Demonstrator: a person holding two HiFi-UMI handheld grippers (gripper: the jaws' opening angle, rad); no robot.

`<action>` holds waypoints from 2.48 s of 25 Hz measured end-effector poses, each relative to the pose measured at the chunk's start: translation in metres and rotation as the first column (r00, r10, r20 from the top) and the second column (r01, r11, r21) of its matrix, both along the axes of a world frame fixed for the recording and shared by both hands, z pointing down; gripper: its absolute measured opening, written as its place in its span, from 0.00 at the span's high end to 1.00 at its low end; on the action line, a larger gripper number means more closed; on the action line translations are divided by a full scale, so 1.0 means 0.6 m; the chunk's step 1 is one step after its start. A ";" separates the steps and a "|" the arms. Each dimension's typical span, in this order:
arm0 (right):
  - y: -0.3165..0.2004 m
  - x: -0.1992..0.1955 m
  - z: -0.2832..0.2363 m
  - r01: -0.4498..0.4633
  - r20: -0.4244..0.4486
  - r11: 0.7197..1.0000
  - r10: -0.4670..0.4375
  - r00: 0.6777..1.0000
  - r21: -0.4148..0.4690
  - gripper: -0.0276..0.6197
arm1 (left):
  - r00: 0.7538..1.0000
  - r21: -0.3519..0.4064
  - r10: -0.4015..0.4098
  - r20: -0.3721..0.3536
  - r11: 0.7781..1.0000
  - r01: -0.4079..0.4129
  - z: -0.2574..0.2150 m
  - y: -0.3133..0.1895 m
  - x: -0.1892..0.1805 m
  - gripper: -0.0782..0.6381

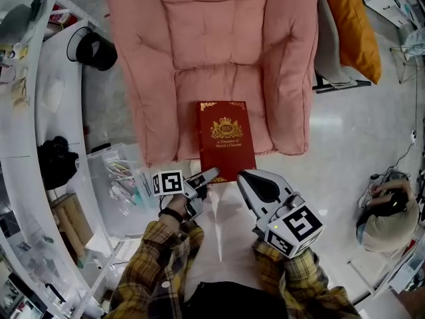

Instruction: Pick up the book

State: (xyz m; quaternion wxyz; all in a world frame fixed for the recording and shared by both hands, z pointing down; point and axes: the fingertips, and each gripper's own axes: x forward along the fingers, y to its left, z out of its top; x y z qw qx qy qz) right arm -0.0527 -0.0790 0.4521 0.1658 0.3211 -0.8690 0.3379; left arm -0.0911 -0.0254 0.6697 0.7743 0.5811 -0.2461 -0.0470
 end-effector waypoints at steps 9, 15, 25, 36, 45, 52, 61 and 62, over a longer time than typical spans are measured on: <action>0.012 -0.010 -0.108 0.018 -0.004 0.997 -0.018 1.000 0.081 0.93 | 0.998 0.125 -0.059 -0.015 0.990 0.060 -0.178 -0.039 -0.027 0.55; 0.007 -0.003 -0.185 0.016 -0.014 0.986 -0.014 1.000 0.167 0.93 | 0.992 0.212 -0.110 -0.055 0.970 0.119 -0.303 -0.066 -0.049 0.55; 0.006 0.029 -0.281 -0.053 0.027 0.960 0.047 0.999 0.274 0.93 | 0.981 0.333 -0.172 -0.094 0.923 0.194 -0.488 -0.091 -0.066 0.55; -0.001 0.065 -0.371 -0.107 0.069 0.921 0.088 0.994 0.375 0.93 | 0.948 0.450 -0.273 -0.161 0.835 0.317 -0.644 -0.124 -0.083 0.55; -0.010 0.075 -0.374 -0.107 0.068 0.918 0.087 0.994 0.382 0.93 | 0.934 0.523 -0.309 -0.180 0.774 0.357 -0.726 -0.127 -0.094 0.55; -0.014 0.055 -0.375 -0.093 0.073 0.920 0.071 0.995 0.382 0.93 | 0.936 0.525 -0.303 -0.178 0.776 0.350 -0.749 -0.106 -0.098 0.55; -0.011 0.041 -0.362 -0.081 0.055 0.922 0.065 0.996 0.378 0.94 | 0.931 0.497 -0.313 -0.187 0.787 0.365 -0.735 -0.098 -0.111 0.55; -0.009 0.040 -0.361 -0.080 0.054 0.923 0.064 0.997 0.377 0.93 | 0.930 0.493 -0.316 -0.187 0.789 0.367 -0.734 -0.097 -0.112 0.55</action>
